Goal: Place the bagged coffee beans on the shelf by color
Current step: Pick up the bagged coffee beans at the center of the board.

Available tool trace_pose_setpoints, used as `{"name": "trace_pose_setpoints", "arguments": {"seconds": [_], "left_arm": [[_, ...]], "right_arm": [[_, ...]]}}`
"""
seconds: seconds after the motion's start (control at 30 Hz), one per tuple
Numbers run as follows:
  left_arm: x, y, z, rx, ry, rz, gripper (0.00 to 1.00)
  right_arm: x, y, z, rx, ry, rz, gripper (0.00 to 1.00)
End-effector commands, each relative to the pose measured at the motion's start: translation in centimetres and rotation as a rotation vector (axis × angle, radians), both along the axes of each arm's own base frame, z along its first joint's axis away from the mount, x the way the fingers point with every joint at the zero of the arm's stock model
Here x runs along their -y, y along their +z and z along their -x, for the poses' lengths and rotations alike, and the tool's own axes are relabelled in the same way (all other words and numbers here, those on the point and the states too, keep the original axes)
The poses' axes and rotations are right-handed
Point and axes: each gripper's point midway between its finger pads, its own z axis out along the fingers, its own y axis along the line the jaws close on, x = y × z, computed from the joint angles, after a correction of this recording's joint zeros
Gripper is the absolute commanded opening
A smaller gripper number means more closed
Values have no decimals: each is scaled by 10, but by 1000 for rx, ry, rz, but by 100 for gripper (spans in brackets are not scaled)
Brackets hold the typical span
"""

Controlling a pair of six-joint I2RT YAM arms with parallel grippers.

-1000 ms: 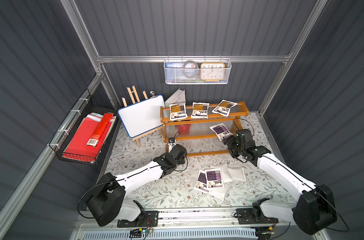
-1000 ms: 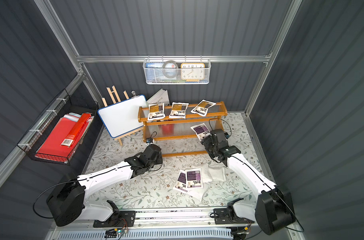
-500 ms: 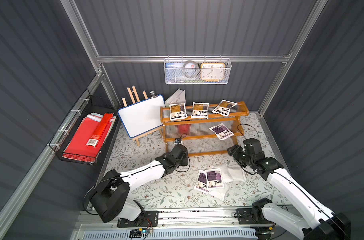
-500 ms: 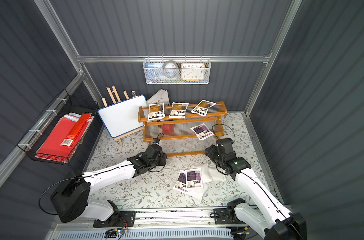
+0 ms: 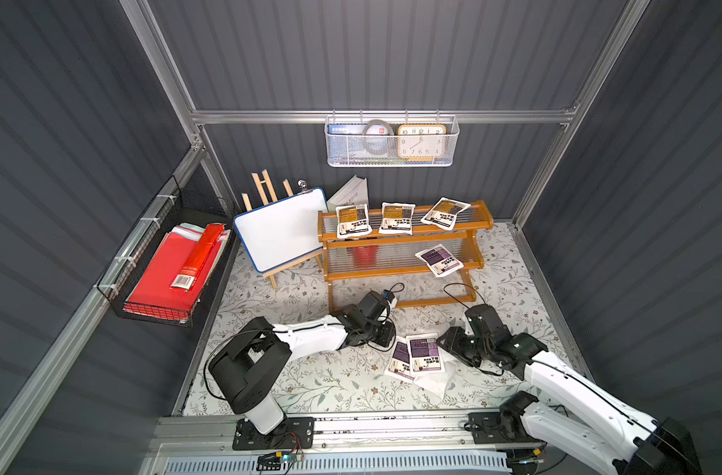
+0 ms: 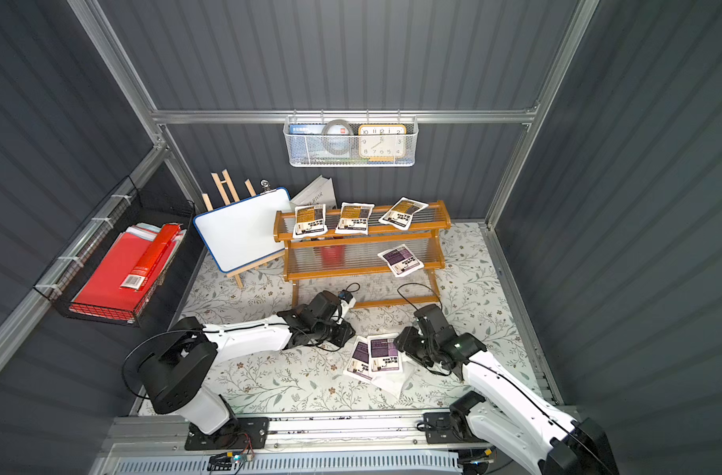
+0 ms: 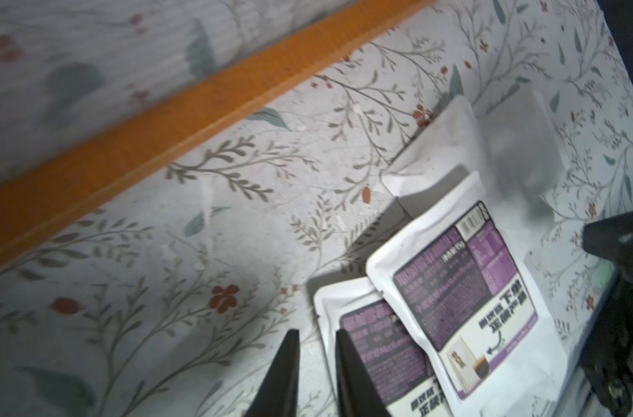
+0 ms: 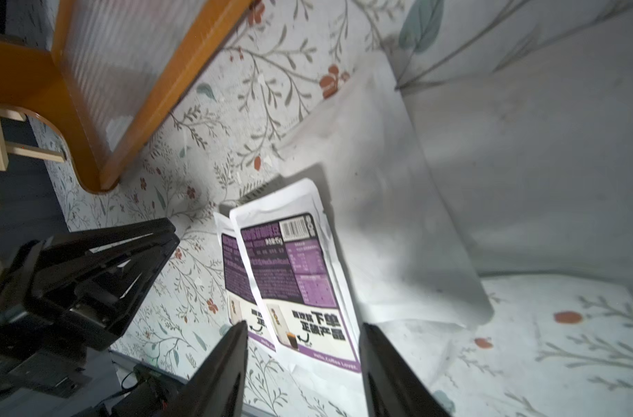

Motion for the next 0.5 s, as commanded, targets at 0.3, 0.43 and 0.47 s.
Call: {"name": "trace_pose_setpoints", "arguments": {"seconds": [0.3, 0.43, 0.47], "left_arm": [[35, 7, 18, -32, -176, 66, 24], [41, -7, 21, -64, -203, 42, 22], [42, -9, 22, -69, -212, 39, 22]], "right_arm": [[-9, -27, 31, -110, 15, -23, 54], [-12, -33, 33, -118, 11, -41, 54], [-12, -34, 33, -117, 10, -44, 54]]}}
